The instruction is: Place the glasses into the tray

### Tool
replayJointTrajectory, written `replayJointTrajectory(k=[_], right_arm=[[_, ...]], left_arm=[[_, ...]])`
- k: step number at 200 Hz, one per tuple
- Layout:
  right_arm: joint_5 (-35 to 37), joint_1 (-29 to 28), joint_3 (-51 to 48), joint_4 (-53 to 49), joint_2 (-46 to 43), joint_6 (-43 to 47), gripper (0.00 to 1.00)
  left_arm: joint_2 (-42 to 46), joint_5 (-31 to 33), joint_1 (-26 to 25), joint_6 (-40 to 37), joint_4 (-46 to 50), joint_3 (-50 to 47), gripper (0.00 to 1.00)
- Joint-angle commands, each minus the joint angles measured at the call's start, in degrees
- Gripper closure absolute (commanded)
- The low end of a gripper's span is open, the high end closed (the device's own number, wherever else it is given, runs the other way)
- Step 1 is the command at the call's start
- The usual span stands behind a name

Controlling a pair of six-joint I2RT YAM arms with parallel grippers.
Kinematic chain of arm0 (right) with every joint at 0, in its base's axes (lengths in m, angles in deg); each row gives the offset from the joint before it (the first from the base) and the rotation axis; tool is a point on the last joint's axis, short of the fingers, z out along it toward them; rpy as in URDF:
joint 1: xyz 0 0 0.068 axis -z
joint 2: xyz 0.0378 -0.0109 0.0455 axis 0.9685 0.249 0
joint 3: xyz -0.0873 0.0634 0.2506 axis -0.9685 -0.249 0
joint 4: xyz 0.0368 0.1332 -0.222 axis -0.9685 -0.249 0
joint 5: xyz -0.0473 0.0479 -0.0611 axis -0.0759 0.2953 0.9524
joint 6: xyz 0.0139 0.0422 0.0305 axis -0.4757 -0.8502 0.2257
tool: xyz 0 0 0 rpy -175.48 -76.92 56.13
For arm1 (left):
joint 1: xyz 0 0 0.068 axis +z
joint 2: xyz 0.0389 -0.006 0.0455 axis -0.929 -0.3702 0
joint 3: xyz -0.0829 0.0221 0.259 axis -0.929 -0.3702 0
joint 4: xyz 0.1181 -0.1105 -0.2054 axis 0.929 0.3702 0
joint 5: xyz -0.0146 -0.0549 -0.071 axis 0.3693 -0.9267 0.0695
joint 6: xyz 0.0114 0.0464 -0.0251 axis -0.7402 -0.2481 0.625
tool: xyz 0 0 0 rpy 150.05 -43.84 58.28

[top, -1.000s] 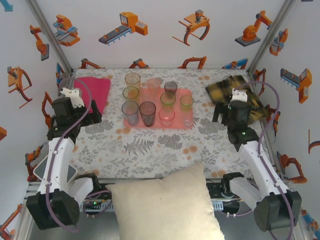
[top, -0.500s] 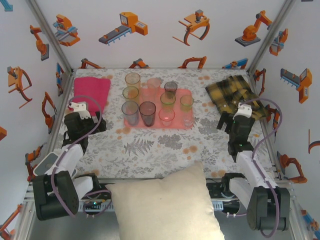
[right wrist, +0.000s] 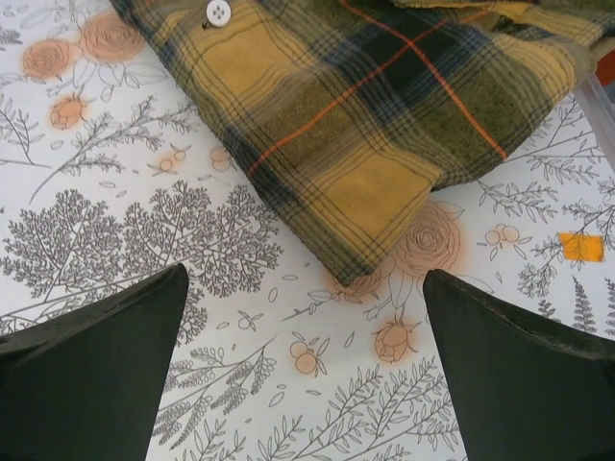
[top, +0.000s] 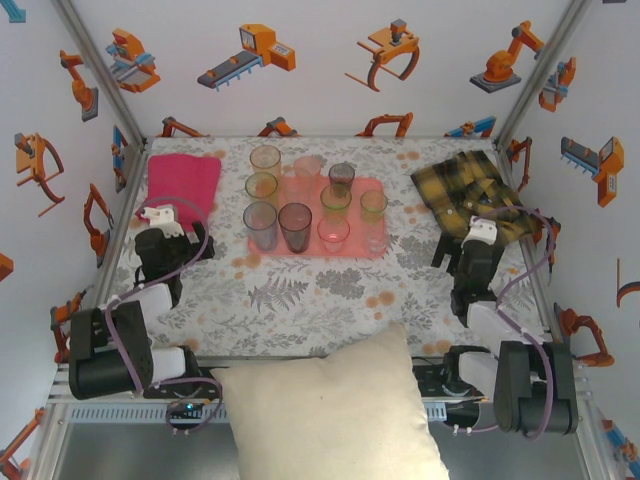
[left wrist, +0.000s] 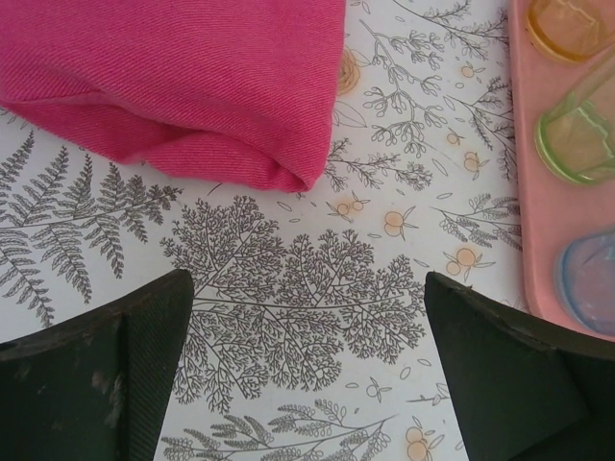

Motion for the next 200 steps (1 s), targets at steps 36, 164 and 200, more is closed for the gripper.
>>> replayJointTrajectory(k=[36,164,200], right_arm=[[-1.2,1.3,-2.7,9.8,-0.9,0.9,0.00],[-2.7,2.3,-1.8,34.1,20.4,-1.6,0.00],[-7.4,2.3,3.0,31.0,26.3,-0.1,0.01]], left_arm=[[-9.9,-1.3,0.2,1.7,-24.7,-5.0,0.03],[-13.4,7.0,-4.1,-0.8,-14.2,1.9,0.03],[-13.3,7.5,-4.5,-1.1,-13.5,2.2,0.03]])
